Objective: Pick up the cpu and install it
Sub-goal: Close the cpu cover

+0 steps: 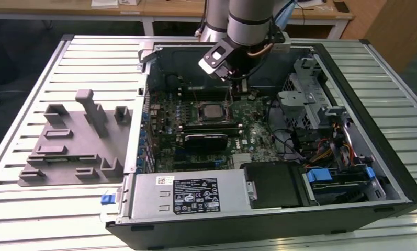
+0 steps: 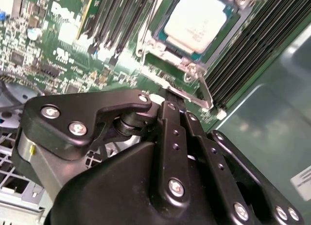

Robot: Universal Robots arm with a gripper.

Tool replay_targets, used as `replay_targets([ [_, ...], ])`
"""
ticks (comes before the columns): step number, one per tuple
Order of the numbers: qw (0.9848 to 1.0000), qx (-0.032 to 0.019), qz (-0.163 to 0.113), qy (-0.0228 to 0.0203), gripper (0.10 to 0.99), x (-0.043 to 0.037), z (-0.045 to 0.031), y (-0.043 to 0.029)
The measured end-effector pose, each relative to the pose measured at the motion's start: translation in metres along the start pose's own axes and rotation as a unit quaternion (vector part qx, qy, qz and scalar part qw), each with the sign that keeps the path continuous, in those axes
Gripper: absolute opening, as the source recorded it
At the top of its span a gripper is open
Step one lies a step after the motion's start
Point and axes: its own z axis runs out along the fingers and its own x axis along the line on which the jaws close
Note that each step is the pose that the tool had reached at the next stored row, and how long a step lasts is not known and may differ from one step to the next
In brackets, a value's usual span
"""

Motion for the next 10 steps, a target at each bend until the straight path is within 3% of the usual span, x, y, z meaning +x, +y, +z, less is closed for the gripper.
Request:
replay_targets([
  [10, 1.0000, -0.0002, 0.004, 0.0000, 0.106, 0.0001, -0.0006, -0.0261],
])
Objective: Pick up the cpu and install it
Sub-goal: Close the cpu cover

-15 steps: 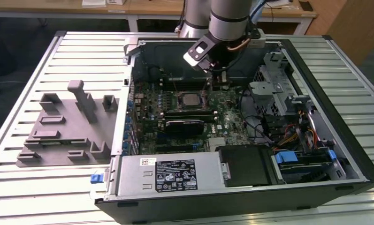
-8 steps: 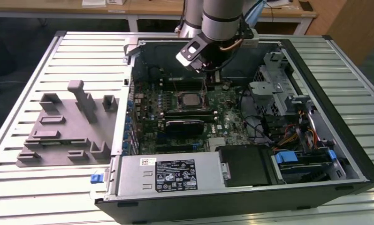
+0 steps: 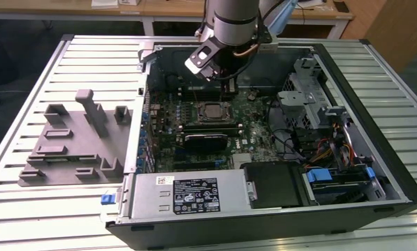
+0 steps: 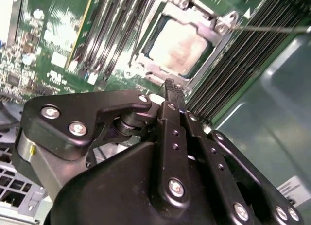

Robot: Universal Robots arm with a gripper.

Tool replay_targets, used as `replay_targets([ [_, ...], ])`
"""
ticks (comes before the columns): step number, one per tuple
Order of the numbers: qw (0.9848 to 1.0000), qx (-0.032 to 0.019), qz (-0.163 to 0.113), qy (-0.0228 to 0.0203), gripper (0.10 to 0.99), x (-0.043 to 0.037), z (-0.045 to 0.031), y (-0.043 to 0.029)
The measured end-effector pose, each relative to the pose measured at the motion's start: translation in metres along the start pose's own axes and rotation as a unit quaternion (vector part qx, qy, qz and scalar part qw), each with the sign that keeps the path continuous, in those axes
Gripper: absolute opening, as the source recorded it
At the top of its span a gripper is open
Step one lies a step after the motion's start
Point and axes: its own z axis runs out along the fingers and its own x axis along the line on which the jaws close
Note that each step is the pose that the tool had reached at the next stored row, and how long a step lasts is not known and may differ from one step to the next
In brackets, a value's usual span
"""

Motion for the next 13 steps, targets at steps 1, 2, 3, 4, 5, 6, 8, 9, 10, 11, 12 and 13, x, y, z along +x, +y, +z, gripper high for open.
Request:
replay_targets([
  [1, 1.0000, 0.0000, 0.000, 0.0000, 0.106, 0.0000, 0.0003, -0.0024],
  [2, 1.0000, 0.0000, 0.001, -0.0001, 0.106, -0.0001, 0.0008, -0.0048],
  [3, 1.0000, 0.0000, 0.001, -0.0001, 0.106, -0.0002, 0.0018, -0.0066],
  [4, 1.0000, 0.0000, 0.001, -0.0001, 0.106, -0.0002, 0.0031, -0.0076],
  [5, 1.0000, 0.0000, 0.001, -0.0001, 0.106, -0.0003, 0.0047, -0.0081],
  [6, 1.0000, 0.0000, 0.001, -0.0001, 0.106, -0.0005, 0.0063, -0.0086],
  [8, 1.0000, 0.0000, 0.002, -0.0001, 0.106, -0.0009, 0.0094, -0.0098],
  [9, 1.0000, 0.0000, 0.002, -0.0001, 0.106, -0.0011, 0.0108, -0.0108],
  [10, 1.0000, 0.0000, 0.002, -0.0001, 0.106, -0.0013, 0.0121, -0.0121],
  [11, 1.0000, 0.0000, 0.002, -0.0002, 0.106, -0.0015, 0.0132, -0.0136],
  [12, 1.0000, 0.0000, 0.002, -0.0002, 0.106, -0.0017, 0.0137, -0.0152],
  [13, 1.0000, 0.0000, 0.002, -0.0001, 0.106, -0.0017, 0.0139, -0.0162],
])
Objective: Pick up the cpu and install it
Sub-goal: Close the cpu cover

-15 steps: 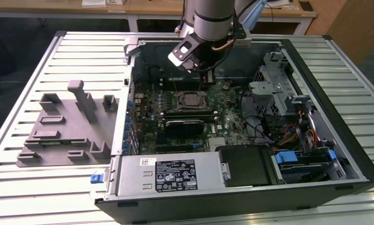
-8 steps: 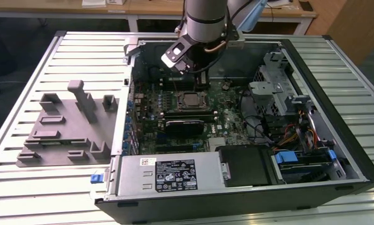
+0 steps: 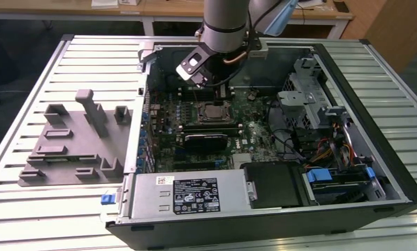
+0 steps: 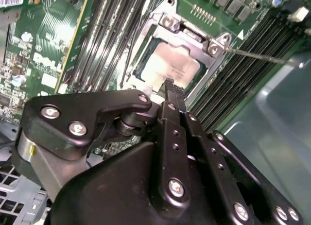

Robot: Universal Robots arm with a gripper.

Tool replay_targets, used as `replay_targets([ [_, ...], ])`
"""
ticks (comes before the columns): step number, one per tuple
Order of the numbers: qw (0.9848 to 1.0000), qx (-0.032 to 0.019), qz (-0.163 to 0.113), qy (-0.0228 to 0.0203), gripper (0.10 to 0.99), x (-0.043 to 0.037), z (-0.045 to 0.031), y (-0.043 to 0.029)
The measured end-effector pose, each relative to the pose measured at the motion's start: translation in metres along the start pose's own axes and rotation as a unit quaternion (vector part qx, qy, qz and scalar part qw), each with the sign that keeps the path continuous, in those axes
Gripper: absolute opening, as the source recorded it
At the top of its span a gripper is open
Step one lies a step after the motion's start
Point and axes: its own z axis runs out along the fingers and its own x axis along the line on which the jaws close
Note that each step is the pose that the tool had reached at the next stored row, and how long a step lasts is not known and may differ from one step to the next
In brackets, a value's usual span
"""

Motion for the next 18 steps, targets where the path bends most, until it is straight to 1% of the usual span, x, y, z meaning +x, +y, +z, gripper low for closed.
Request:
replay_targets([
  [6, 1.0000, 0.0001, -0.002, -0.0002, 0.106, 0.0000, 0.0000, -0.0002],
  [10, 0.9995, 0.0010, -0.032, -0.0002, 0.106, 0.0000, 0.0001, -0.0002],
  [12, 0.9987, 0.0016, -0.050, -0.0002, 0.106, 0.0000, 0.0002, -0.0002],
  [14, 0.9976, 0.0021, -0.069, -0.0003, 0.106, 0.0000, 0.0003, -0.0002],
  [16, 0.9962, 0.0027, -0.087, -0.0003, 0.106, 0.0000, 0.0004, -0.0002],
  [18, 0.9945, 0.0032, -0.105, -0.0003, 0.106, 0.0000, 0.0004, -0.0002],
])
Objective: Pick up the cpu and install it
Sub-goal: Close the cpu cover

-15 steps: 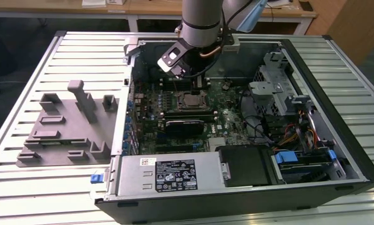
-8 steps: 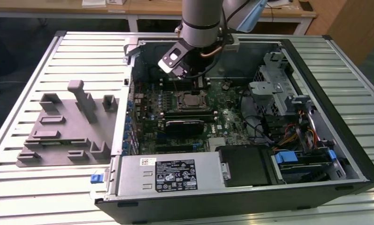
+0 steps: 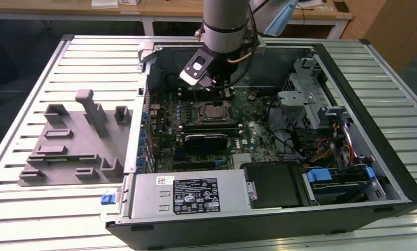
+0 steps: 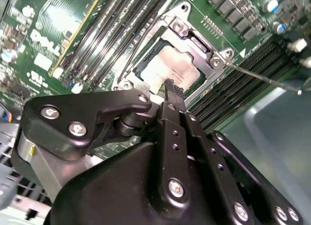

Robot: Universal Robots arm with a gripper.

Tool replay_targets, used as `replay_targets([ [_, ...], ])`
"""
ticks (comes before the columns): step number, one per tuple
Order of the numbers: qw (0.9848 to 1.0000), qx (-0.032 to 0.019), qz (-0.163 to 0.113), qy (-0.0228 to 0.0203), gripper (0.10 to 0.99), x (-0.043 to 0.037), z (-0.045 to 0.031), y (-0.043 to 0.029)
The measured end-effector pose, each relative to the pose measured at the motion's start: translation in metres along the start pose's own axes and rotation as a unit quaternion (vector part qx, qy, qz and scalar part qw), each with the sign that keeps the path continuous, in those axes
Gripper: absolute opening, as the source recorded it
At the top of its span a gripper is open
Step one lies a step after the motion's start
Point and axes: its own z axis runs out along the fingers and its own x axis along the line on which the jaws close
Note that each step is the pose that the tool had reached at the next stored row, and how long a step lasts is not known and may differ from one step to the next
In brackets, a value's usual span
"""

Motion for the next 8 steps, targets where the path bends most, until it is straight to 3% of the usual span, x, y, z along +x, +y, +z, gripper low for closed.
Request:
replay_targets([
  [4, 0.9993, 0.0012, -0.036, -0.0003, 0.106, 0.0000, 0.0001, 0.0000],
  [8, 0.9974, 0.0024, -0.073, -0.0006, 0.106, 0.0000, 0.0002, 0.0000],
])
